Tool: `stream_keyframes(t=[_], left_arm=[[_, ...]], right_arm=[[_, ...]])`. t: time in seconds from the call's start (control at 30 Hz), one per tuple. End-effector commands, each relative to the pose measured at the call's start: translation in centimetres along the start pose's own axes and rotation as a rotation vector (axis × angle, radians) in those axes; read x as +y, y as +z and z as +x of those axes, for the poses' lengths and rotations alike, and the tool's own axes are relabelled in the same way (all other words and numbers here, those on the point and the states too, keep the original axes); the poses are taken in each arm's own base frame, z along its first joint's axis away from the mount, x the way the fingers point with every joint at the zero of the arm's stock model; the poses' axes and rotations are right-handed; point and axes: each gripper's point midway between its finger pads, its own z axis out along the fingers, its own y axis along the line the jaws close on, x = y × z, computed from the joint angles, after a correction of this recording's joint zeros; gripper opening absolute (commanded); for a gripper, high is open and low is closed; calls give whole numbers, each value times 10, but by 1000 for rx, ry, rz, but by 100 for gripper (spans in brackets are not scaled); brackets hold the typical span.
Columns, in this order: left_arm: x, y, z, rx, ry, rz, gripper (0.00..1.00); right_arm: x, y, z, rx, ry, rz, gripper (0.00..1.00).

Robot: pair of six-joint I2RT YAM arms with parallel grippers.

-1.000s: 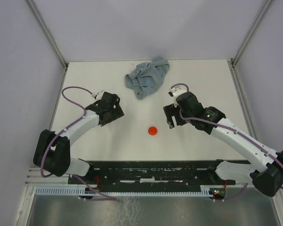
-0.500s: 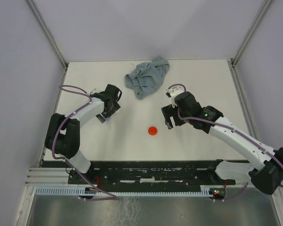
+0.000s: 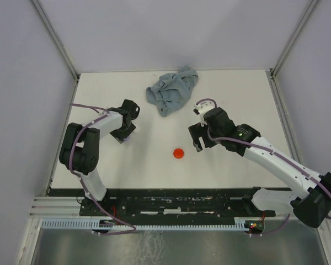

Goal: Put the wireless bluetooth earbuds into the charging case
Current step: Pick up the charging case at the center of the board.

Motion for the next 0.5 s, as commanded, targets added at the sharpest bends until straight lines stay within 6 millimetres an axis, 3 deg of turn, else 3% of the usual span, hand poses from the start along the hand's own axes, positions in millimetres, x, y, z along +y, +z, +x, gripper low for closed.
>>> stream_keyframes(t=[0.0, 0.17, 0.47], left_arm=[[-13, 5, -20, -49, -67, 15, 65], [-13, 11, -15, -26, -52, 11, 64], [-4, 0, -10, 1, 6, 38, 46]], right_arm=[[1, -1, -17, -41, -14, -12, 89], [4, 4, -17, -33, -14, -26, 90], [8, 3, -21, -45, 0, -45, 89]])
